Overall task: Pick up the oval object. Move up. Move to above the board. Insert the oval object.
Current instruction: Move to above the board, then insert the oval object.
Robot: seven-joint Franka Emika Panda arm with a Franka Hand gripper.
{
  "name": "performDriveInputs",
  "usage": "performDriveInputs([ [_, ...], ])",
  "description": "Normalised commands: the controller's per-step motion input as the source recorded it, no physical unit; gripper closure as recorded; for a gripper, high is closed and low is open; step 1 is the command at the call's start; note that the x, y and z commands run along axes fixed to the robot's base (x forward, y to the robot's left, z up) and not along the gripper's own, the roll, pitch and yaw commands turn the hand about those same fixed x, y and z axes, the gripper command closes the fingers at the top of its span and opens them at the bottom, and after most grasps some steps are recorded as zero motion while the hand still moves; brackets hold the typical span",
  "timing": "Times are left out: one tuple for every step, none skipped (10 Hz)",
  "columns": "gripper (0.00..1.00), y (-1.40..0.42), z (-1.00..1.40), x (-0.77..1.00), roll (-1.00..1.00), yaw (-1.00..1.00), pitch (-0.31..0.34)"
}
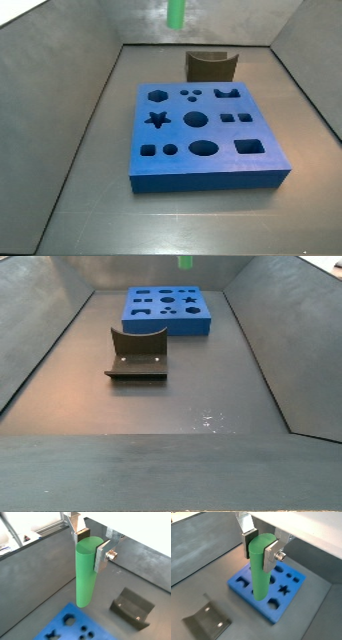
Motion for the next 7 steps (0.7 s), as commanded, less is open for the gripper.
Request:
performDriveInputs([
  [1.0,-1.0,0.18,-0.24,-0.01,0.01,0.009],
  [1.0,-1.0,0.18,-0.24,-0.01,0.01,0.007],
  [1.0,-1.0,0.2,-0.25,0.0,0.01,0.013],
  [1.0,-0.8,0.18,-0.19,-0.01,0.01,0.025],
  [1.0,-0.46,0.12,-0.09,0.0,0.01,0.038],
  [1.0,-0.33,0.09,-0.06,0.0,0.0,0.042],
  [1.0,-0.01,0.0,0.03,0.0,0.02,0.0],
])
